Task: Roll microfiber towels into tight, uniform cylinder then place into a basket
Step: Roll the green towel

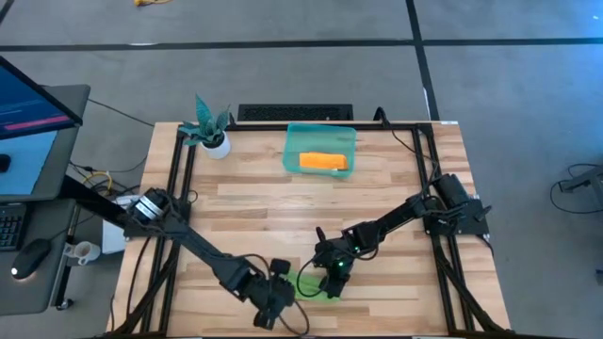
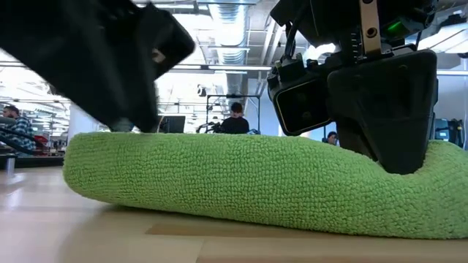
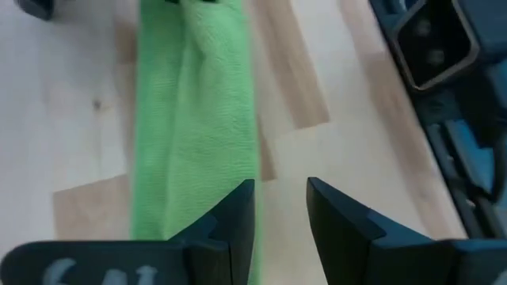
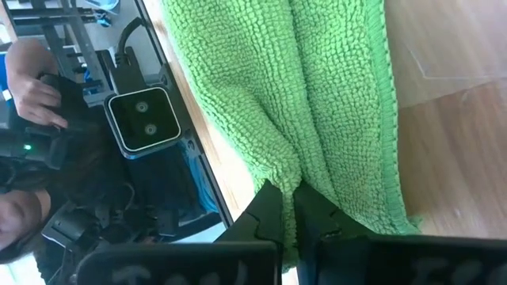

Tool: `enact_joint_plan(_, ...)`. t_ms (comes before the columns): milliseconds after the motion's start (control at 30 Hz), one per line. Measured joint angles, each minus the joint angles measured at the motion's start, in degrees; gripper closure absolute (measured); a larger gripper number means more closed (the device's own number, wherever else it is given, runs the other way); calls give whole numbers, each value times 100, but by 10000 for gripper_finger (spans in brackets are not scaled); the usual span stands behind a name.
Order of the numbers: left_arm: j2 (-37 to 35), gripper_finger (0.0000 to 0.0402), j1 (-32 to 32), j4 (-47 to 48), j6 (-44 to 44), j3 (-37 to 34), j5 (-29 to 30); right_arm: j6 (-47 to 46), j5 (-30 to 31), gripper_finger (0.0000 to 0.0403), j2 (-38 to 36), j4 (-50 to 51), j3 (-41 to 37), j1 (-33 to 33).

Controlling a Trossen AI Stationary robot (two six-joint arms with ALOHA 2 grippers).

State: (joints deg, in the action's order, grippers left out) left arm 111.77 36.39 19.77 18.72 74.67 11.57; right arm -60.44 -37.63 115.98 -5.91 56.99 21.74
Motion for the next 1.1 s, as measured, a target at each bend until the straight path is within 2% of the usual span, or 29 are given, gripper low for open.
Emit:
enact_joint_plan(400,297,297,-241,316,179,6,-28,3,1,379,0,-5,-2,15)
enact_joint_plan(733,426,297,-487,829,727,25,278,-86,-59,376,0,-55,-9,52)
enact_joint_plan(967,439,297,-672,937,1047,28,-55,9,43,377,0,-50,-11,62)
enact_joint_plan(1100,435,297,-737,889,1175,22,-431,151,253,342,-2,-22,-11,76)
